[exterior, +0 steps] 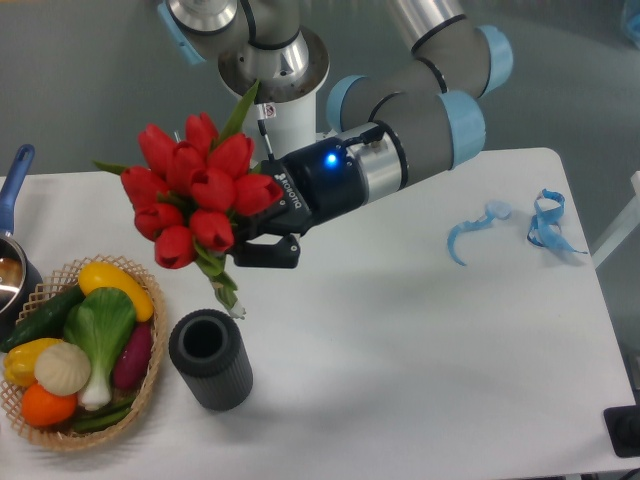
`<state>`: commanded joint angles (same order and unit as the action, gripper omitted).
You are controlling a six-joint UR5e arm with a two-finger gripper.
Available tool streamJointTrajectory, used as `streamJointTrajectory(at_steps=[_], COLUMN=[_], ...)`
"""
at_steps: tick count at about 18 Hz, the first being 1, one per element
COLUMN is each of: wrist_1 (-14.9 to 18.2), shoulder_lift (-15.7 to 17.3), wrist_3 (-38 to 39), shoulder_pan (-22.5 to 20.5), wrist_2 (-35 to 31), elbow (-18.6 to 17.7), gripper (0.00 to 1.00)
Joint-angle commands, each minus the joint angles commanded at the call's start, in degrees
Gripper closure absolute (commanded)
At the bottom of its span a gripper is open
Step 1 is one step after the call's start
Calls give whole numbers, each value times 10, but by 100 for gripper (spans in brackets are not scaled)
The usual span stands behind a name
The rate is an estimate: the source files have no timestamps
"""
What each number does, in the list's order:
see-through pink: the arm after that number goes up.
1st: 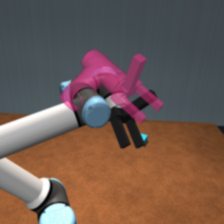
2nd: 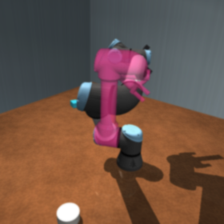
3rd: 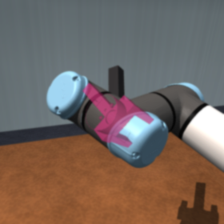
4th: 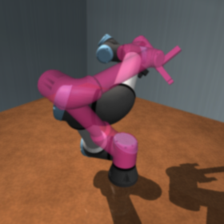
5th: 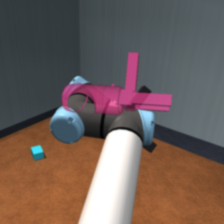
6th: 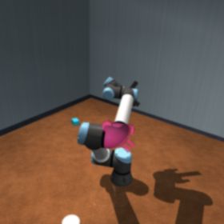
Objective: Insert the flowers into the vase
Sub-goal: 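Carry the tulips over the black vase, stems pointing down, then lower the tulip stems into the black vase opening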
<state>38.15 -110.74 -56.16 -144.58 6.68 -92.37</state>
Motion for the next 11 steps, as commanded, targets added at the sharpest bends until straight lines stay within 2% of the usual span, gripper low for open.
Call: streamJointTrajectory(at_steps=[11], wrist_1=[2], shoulder_lift=[-31], wrist_3=[-30], shoulder_pan=[24], wrist_2=[-2], elbow=[8], gripper=[78])
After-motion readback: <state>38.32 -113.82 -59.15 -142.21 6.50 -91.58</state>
